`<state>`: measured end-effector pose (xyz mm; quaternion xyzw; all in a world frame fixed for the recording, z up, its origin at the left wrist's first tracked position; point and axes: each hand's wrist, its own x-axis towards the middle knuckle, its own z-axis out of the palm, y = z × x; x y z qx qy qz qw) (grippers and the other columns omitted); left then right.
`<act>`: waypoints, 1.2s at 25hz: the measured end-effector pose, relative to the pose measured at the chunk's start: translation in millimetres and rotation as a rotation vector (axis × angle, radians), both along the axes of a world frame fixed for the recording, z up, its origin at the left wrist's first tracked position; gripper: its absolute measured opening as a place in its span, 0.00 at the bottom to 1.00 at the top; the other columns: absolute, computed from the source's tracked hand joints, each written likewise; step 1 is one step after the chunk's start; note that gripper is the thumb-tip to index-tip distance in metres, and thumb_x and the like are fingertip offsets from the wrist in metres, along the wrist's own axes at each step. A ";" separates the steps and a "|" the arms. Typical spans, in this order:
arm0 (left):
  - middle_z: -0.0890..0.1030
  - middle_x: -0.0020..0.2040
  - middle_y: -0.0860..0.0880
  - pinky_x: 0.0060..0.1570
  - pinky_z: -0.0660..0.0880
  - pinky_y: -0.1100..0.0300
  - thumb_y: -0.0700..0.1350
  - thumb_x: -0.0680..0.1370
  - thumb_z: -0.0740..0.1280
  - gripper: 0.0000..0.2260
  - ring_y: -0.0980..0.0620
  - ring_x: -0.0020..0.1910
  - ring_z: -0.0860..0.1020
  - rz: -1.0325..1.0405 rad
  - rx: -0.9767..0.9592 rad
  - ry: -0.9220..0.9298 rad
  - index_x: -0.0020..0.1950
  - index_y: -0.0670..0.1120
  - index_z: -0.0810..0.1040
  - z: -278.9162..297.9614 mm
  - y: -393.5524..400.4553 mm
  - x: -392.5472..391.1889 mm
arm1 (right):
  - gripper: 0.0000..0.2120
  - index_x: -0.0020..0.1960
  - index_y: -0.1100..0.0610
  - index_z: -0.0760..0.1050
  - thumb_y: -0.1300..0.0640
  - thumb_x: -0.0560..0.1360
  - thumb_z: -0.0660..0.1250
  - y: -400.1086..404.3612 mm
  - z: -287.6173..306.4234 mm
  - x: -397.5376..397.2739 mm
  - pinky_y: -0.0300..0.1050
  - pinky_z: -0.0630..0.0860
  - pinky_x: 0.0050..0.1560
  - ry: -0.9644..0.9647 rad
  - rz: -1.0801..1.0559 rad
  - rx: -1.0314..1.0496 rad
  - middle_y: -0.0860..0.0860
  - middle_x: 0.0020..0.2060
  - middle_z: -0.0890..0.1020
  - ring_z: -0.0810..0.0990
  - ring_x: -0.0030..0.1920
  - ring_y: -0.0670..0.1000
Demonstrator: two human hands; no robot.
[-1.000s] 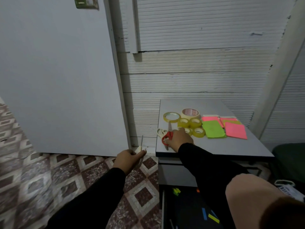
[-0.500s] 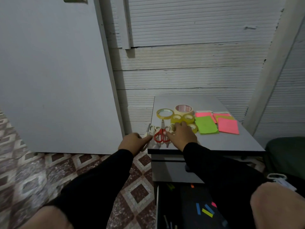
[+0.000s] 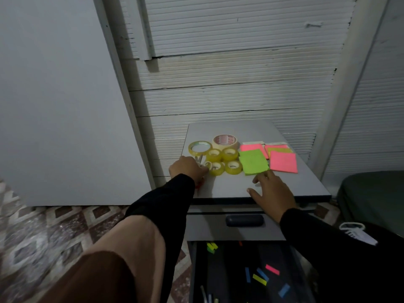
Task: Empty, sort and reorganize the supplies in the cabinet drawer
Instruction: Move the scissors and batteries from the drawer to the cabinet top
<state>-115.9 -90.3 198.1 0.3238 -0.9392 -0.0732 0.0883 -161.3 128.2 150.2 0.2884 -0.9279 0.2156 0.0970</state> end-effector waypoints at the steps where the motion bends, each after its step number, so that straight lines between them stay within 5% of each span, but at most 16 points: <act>1: 0.80 0.50 0.45 0.42 0.70 0.58 0.62 0.75 0.60 0.25 0.44 0.51 0.79 0.004 -0.006 0.001 0.55 0.42 0.79 -2.9 0.5 -2.6 | 0.16 0.59 0.56 0.72 0.48 0.77 0.62 3.3 -2.2 -0.3 0.47 0.70 0.54 0.004 -0.002 0.013 0.53 0.58 0.73 0.73 0.58 0.54; 13: 0.72 0.63 0.42 0.57 0.71 0.49 0.69 0.72 0.59 0.35 0.43 0.64 0.70 -0.037 -0.036 0.006 0.66 0.43 0.69 -8.3 8.2 3.6 | 0.18 0.62 0.56 0.69 0.47 0.77 0.62 7.8 -1.5 5.9 0.49 0.71 0.55 -0.010 -0.012 0.013 0.53 0.60 0.73 0.72 0.59 0.55; 21: 0.70 0.60 0.45 0.55 0.73 0.51 0.64 0.72 0.64 0.28 0.44 0.59 0.73 -0.146 0.151 0.239 0.61 0.45 0.72 4.8 32.9 70.2 | 0.18 0.62 0.58 0.70 0.49 0.77 0.63 11.0 25.9 42.2 0.50 0.71 0.56 0.004 0.057 0.012 0.55 0.59 0.74 0.72 0.59 0.57; 30: 0.73 0.60 0.45 0.55 0.73 0.54 0.62 0.73 0.66 0.27 0.48 0.57 0.74 -0.071 0.480 0.343 0.63 0.44 0.70 -80.9 56.3 159.3 | 0.15 0.56 0.57 0.71 0.49 0.75 0.65 23.9 -3.3 100.0 0.49 0.73 0.50 -0.076 0.151 0.102 0.55 0.53 0.75 0.75 0.55 0.56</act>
